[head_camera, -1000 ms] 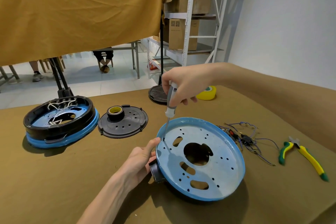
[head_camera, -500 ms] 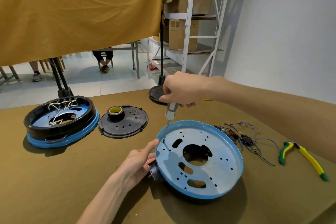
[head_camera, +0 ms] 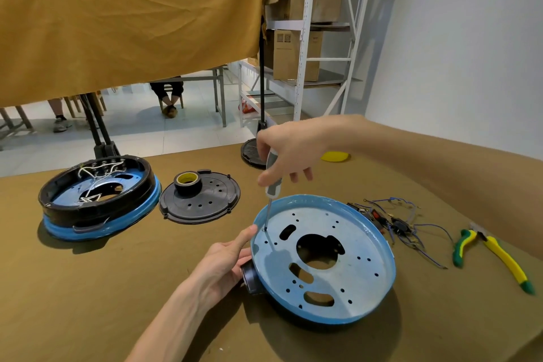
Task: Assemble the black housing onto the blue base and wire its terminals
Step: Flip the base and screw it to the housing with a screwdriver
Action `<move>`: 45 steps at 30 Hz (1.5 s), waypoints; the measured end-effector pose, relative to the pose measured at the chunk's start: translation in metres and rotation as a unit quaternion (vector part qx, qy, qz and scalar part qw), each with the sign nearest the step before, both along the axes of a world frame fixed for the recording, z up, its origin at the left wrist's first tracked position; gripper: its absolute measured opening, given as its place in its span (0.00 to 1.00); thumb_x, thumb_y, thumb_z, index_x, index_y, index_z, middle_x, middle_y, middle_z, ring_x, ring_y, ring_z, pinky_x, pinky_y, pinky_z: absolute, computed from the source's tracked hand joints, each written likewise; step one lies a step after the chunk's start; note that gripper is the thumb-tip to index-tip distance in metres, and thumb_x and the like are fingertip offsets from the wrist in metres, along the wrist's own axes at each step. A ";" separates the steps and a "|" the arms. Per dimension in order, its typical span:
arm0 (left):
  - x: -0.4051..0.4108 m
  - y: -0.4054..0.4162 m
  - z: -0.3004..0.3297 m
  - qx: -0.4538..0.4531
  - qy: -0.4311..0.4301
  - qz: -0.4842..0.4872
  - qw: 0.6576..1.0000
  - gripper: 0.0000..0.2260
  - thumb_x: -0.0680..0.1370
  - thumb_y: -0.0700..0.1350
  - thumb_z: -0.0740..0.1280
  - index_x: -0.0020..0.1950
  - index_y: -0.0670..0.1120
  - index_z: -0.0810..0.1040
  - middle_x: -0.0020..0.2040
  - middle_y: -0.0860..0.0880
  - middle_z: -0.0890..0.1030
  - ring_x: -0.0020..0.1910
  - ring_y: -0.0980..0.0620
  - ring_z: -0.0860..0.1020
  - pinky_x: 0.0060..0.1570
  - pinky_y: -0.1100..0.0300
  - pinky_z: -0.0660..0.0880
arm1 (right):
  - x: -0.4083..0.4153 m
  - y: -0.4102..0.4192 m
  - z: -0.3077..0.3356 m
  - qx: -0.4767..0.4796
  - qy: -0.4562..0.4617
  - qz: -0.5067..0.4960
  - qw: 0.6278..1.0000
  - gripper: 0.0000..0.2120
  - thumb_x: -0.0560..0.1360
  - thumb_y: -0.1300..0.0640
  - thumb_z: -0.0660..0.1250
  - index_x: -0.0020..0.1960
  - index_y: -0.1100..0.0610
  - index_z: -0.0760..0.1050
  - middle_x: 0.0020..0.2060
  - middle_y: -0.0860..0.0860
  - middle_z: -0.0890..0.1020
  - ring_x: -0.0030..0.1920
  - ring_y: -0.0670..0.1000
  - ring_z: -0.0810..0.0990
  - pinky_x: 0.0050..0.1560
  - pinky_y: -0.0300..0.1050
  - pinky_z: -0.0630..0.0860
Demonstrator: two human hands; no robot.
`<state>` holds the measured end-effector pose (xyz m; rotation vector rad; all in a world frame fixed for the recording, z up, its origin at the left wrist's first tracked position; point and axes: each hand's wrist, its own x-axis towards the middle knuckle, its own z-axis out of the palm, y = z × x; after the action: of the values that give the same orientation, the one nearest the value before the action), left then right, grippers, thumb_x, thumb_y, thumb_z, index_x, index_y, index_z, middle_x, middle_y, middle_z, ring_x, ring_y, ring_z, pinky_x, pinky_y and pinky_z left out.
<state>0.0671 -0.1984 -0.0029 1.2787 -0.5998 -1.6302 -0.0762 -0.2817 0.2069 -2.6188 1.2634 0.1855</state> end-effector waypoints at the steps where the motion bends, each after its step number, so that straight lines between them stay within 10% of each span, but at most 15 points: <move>1: 0.000 0.000 0.000 0.000 0.000 0.001 1.000 0.32 0.64 0.53 0.79 0.61 0.35 0.79 0.52 0.36 0.86 0.53 0.41 0.86 0.51 0.47 0.82 | 0.000 0.000 0.002 0.007 -0.006 0.010 1.000 0.14 0.78 0.51 0.73 0.56 0.57 0.72 0.39 0.55 0.85 0.25 0.45 0.82 0.24 0.36 0.75; 6: -0.002 0.001 0.003 0.009 0.002 0.006 1.000 0.32 0.65 0.53 0.79 0.61 0.35 0.78 0.51 0.36 0.86 0.51 0.41 0.86 0.43 0.49 0.84 | 0.003 -0.004 -0.016 -0.111 -0.019 -0.022 0.993 0.17 0.84 0.47 0.62 0.49 0.61 0.78 0.30 0.55 0.85 0.24 0.49 0.83 0.23 0.38 0.76; 11: -0.001 0.001 0.008 0.026 0.015 0.010 0.999 0.33 0.64 0.51 0.81 0.64 0.37 0.77 0.52 0.34 0.86 0.57 0.37 0.84 0.51 0.44 0.82 | -0.005 -0.007 0.003 0.011 -0.014 -0.010 1.000 0.12 0.77 0.54 0.74 0.56 0.57 0.75 0.39 0.54 0.85 0.27 0.45 0.83 0.25 0.37 0.76; 28: 0.000 0.002 0.009 0.020 0.018 0.007 1.000 0.28 0.59 0.49 0.82 0.50 0.44 0.72 0.50 0.33 0.86 0.49 0.37 0.87 0.52 0.42 0.81 | -0.010 -0.001 -0.003 -0.020 -0.017 -0.049 0.998 0.16 0.82 0.46 0.67 0.54 0.60 0.76 0.34 0.55 0.86 0.24 0.47 0.82 0.24 0.37 0.75; 45: 0.011 -0.001 0.006 -0.004 -0.003 -0.070 0.998 0.36 0.61 0.48 0.82 0.63 0.32 0.76 0.53 0.33 0.85 0.52 0.39 0.86 0.43 0.51 0.85 | -0.018 -0.002 -0.003 -0.006 -0.079 -0.052 0.996 0.14 0.80 0.49 0.70 0.49 0.61 0.81 0.31 0.54 0.86 0.28 0.51 0.85 0.26 0.37 0.77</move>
<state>0.0779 -0.1998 0.0034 1.2600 -0.7118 -1.7363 -0.0944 -0.2840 0.2038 -2.5130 1.3449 -0.0464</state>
